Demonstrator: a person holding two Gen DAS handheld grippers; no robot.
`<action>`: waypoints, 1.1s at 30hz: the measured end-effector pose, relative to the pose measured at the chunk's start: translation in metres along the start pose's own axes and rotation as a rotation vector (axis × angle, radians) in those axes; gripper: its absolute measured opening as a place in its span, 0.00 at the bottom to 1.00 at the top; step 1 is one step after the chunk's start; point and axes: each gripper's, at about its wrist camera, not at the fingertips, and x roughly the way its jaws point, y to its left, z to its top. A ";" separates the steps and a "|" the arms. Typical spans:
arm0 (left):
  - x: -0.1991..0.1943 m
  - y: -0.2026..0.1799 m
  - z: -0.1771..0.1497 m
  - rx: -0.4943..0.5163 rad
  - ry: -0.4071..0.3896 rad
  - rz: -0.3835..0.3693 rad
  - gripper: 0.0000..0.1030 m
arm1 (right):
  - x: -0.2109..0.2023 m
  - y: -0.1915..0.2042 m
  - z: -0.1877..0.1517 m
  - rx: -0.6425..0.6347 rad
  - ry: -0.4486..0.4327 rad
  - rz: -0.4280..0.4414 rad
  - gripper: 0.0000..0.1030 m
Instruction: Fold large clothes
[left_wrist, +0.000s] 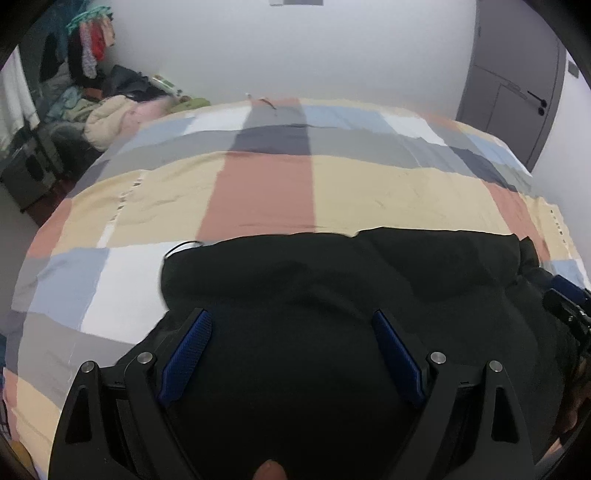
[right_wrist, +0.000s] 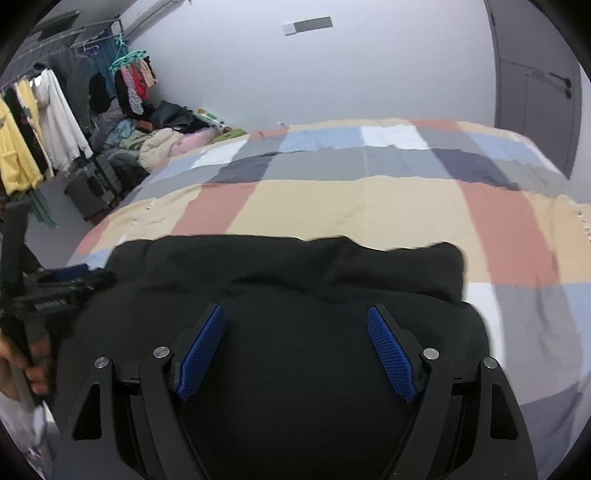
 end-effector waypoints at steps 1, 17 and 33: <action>-0.001 0.005 -0.003 -0.005 -0.002 0.006 0.87 | -0.001 -0.003 -0.002 -0.001 0.001 -0.008 0.78; 0.026 0.032 -0.035 -0.102 -0.010 -0.047 0.88 | 0.028 -0.028 -0.035 0.050 0.026 0.016 0.88; -0.054 0.018 -0.022 -0.090 0.001 0.006 0.88 | -0.053 -0.002 -0.005 0.054 -0.056 0.014 0.90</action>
